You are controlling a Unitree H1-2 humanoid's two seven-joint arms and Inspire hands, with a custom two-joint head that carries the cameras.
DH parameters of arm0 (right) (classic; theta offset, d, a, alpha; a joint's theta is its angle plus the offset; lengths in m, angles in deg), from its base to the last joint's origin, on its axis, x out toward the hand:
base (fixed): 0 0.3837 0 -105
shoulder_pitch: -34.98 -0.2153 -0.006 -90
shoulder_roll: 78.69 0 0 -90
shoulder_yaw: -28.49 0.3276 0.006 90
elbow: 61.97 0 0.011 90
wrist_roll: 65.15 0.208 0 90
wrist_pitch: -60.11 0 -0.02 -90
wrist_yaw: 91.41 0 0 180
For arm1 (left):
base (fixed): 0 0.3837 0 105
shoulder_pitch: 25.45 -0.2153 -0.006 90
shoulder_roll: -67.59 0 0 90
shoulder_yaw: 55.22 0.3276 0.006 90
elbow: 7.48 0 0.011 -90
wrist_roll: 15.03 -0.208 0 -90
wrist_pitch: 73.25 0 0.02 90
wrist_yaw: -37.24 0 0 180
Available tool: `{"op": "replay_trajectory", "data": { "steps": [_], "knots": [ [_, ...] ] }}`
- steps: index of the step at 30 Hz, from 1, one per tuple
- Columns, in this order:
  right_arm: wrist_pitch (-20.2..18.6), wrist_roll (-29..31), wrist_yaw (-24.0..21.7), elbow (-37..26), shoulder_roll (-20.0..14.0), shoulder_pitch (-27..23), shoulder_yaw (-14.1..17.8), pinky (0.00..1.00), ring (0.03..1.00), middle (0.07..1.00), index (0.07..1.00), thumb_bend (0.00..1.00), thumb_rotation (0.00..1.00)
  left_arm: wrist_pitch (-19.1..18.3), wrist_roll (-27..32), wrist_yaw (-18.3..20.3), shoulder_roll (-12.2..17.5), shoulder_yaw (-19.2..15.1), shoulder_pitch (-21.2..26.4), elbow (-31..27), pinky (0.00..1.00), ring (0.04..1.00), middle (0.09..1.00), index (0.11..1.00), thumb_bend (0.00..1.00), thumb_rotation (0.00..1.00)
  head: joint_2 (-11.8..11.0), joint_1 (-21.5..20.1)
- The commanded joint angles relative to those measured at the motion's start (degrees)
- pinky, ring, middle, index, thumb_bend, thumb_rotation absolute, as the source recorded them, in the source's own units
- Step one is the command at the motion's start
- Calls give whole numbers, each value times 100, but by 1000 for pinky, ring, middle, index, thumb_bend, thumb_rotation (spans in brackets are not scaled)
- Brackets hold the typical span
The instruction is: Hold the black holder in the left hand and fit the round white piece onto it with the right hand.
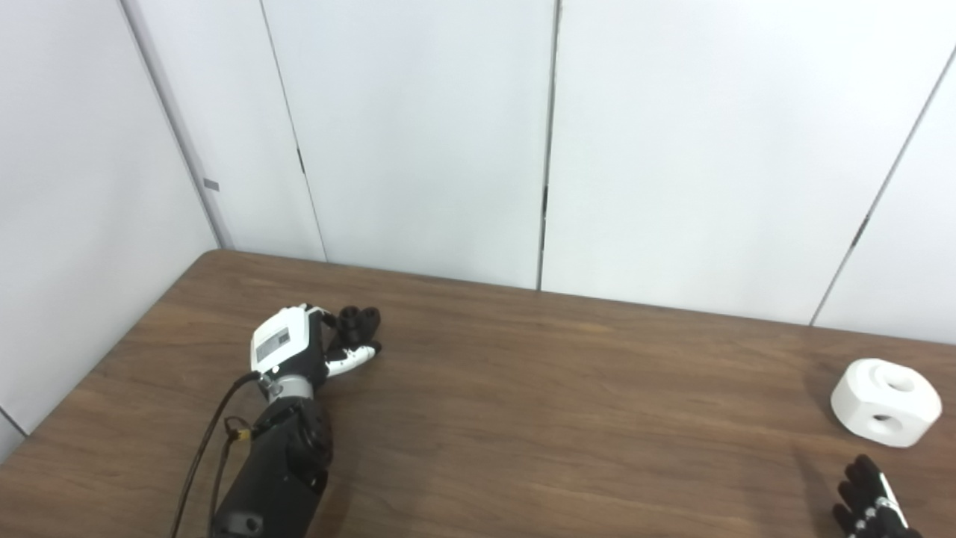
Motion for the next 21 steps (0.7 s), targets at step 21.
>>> {"op": "replay_trajectory", "data": {
  "steps": [21],
  "knots": [
    [143,37,55,-431,41,1174,-85,1000,1000,1000,1000,705,1000,-23,-606,-234,242,174,406,92,992,954,886,658,795,324,78,28]
  ]
}}
